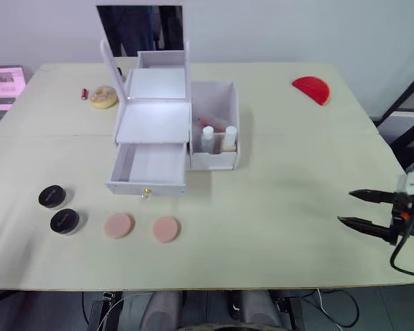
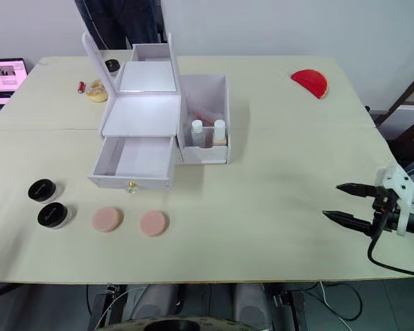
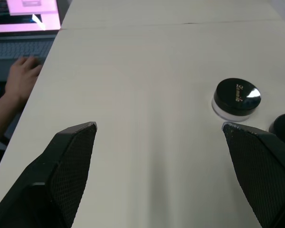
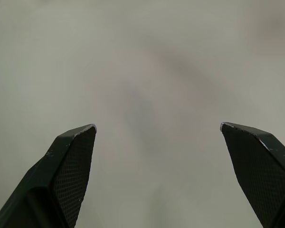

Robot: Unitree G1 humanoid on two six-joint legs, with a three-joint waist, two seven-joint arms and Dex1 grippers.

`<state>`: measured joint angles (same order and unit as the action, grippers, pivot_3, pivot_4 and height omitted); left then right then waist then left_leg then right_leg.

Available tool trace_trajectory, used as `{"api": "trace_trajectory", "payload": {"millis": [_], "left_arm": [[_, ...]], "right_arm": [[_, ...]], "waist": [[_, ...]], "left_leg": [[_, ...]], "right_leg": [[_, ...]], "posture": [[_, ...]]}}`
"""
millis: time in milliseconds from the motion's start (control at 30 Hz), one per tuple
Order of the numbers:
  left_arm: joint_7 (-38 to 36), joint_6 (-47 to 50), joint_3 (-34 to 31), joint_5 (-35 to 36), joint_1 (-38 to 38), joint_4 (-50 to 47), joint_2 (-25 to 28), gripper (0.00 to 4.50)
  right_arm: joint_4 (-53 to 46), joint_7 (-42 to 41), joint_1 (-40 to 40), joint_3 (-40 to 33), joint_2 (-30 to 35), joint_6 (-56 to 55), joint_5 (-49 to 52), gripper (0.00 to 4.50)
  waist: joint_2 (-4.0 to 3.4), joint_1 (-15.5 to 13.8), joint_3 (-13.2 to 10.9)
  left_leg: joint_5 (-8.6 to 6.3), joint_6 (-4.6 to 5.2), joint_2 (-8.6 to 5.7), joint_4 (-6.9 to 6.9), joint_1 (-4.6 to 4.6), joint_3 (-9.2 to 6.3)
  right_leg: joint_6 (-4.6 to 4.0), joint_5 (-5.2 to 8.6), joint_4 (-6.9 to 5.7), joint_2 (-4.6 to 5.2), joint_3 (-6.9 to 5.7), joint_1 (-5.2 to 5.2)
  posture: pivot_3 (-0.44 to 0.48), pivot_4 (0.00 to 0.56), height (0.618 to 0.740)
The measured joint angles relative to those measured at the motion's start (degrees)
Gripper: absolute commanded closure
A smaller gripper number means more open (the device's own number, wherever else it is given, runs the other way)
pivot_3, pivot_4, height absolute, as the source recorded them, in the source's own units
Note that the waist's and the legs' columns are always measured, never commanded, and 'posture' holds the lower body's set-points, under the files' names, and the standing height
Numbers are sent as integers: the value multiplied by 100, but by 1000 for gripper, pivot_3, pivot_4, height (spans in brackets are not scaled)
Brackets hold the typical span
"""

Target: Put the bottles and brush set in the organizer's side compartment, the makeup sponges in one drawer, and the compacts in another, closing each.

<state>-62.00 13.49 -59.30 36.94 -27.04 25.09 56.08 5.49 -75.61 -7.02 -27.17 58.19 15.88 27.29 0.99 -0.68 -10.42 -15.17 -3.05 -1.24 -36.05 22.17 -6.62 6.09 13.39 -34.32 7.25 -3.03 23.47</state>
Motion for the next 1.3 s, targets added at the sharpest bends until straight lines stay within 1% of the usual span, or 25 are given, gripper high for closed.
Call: {"api": "trace_trajectory", "payload": {"millis": [167,267,333,367,500,567,667,767,867,1067,1167,1300], "left_arm": [[-141,-29,159,-140,195,7,3,48],[-165,-17,202,-152,210,-79,-35,48],[-165,48,206,-140,170,-362,-150,48],[-160,115,227,-130,118,-617,-271,48],[2,526,574,77,-210,-2222,-1109,48],[336,772,732,158,-448,-3169,-1542,48],[793,1116,1003,357,-814,-4479,-2040,48],[1180,1262,1322,370,-1190,-5462,-2444,48],[1738,1266,1858,280,-1324,-6323,-2948,48],[2820,1262,3226,-497,-1414,-7227,-3547,48],[3175,1254,3839,-818,-1372,-7518,-3646,48],[3236,1226,4597,-1257,-1358,-7582,-3452,48]], "right_arm": [[-276,130,38,-60,-121,17,71,0],[-510,288,256,-56,-208,149,231,0],[-705,410,462,-26,-244,301,362,0],[-813,488,596,7,-298,378,424,0],[-1651,868,1110,505,-572,778,722,0],[-1984,1083,1386,795,-728,967,798,0],[-2431,1373,1776,1189,-928,1236,957,0],[-2789,1472,2077,1541,-973,1512,1130,0],[-2878,1515,2471,1910,-982,1791,1187,0],[-2871,1624,3293,2342,-1082,2361,1403,0],[-2873,1612,3506,2486,-1177,2414,1436,0],[-2864,1614,3616,2660,-1225,2415,1395,0]], "waist": [[-4,79,-1],[-5,126,-1],[-5,142,-1],[-6,149,-1],[0,129,1],[3,122,1],[6,89,1],[5,36,1],[6,-15,2],[6,-11,4],[6,-13,4],[2,-10,6]], "left_leg": [[0,-1,21,0,-9,4],[0,0,21,1,-9,3],[0,0,21,2,-9,4],[0,0,21,2,-9,6],[0,0,22,1,-8,8],[0,0,22,-5,-4,7],[0,0,19,-12,-1,6],[0,0,17,-13,-3,8],[1,1,18,-21,-3,6],[2,3,18,-28,-3,4],[2,3,18,-27,-2,3],[2,4,18,-25,-2,3]], "right_leg": [[-16,-10,-2,-16,1,0],[-21,-14,-4,-16,2,1],[-21,-15,-3,-16,4,1],[-25,-18,-2,-16,7,1],[-34,-24,-3,-19,14,2],[-36,-27,-1,-19,15,1],[-32,-30,0,-19,18,-1],[-32,-30,1,-21,21,-2],[-35,-32,-1,-28,23,-4],[-47,-39,-1,-36,27,-8],[-47,-39,-2,-39,26,-7],[-47,-40,-3,-40,26,-5]], "posture": [[0,150,739],[0,150,739],[0,150,739],[0,150,739],[0,150,739],[0,150,739],[0,150,739],[0,150,739],[0,150,739],[0,150,739],[0,150,739],[0,150,739]]}}
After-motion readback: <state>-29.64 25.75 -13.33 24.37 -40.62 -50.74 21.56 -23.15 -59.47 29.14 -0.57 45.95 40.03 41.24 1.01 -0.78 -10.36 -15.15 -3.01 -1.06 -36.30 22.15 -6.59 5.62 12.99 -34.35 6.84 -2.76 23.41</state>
